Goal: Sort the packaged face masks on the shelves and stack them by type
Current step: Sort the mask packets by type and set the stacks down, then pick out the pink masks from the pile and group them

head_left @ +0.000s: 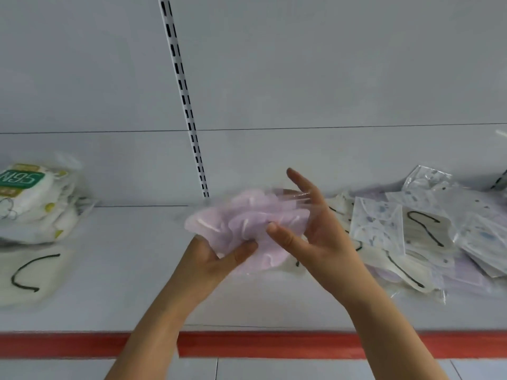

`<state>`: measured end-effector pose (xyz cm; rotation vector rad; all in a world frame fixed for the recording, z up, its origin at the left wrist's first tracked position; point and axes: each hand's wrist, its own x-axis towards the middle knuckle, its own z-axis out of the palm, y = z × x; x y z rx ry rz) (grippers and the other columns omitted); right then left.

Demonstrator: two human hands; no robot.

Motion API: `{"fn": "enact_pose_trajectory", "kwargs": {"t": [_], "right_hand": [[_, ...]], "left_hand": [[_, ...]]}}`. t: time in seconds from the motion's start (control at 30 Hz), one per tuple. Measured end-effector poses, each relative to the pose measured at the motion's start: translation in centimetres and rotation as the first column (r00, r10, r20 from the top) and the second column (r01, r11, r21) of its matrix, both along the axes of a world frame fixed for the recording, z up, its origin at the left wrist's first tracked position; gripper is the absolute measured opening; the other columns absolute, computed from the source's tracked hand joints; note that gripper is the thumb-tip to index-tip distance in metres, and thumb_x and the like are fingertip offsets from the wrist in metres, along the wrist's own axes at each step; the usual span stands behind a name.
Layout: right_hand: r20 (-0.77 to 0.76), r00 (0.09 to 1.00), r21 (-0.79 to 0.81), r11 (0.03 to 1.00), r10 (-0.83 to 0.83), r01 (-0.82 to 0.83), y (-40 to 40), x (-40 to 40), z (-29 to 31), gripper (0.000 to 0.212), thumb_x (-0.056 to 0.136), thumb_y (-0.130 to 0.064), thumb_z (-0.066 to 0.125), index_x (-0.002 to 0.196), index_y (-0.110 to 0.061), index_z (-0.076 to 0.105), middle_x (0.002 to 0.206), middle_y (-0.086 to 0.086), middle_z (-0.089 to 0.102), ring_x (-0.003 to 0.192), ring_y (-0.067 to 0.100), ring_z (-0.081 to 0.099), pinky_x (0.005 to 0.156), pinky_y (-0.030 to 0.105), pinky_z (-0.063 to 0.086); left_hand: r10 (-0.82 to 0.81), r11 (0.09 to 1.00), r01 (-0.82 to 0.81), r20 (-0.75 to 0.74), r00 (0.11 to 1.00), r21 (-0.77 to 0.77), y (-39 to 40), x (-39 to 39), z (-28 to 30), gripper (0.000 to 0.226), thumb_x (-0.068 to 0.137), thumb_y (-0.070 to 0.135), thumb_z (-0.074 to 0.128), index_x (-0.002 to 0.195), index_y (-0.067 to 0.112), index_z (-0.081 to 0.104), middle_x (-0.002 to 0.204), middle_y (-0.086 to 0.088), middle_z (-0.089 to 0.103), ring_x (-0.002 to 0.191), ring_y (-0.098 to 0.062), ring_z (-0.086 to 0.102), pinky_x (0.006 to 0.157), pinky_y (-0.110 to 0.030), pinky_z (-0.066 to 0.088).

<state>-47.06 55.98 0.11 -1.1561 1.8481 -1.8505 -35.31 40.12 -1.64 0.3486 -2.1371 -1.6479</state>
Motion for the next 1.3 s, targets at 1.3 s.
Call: {"fn": "enact_pose_trajectory", "kwargs": {"t": [1.3], "right_hand": [[0.264,0.964,0.392,0.916,-0.025,-0.084,-32.7,6.0,-0.9,0.007,0.093,-0.007,0.062,0.088,-0.011,0.064,0.087,0.012,0.064,0.073,0.022,0.061,0.064,0.03,0.049]], "left_hand": [[0.697,0.709,-0.618,0.204,0.688,-0.34,-21.4,22.1,-0.6,0.023,0.095,0.029,0.066,0.118,0.029,0.062,0.097,0.009,0.066,0.085,-0.005,0.065,0.075,-0.024,0.055]]}}
